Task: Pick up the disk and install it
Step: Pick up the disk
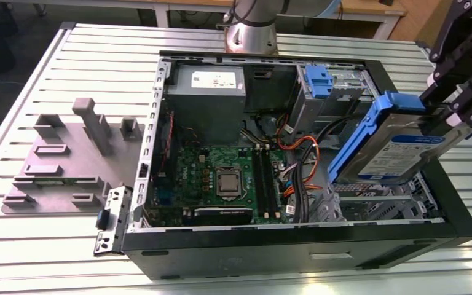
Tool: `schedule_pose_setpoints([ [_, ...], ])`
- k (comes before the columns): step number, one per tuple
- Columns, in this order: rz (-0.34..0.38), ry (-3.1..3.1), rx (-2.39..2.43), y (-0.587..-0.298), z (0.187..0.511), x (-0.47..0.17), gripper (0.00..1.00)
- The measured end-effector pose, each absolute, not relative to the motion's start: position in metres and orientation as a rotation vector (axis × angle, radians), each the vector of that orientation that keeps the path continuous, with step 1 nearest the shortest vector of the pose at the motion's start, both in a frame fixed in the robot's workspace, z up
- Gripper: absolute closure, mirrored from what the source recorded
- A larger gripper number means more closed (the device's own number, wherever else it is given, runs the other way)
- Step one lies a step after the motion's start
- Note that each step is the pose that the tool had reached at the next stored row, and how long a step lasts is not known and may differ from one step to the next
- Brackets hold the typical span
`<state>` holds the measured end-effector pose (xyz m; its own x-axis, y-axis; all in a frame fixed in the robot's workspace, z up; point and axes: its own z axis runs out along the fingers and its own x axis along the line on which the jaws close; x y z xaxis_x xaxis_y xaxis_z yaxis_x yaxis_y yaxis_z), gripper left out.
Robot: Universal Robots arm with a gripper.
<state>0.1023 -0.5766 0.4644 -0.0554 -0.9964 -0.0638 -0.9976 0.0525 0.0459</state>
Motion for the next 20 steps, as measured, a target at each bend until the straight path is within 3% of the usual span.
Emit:
schedule_pose_setpoints([
  [20, 0.121, 2.228, -2.192, -0.5827, 0.4592, 0.1122, 0.65],
])
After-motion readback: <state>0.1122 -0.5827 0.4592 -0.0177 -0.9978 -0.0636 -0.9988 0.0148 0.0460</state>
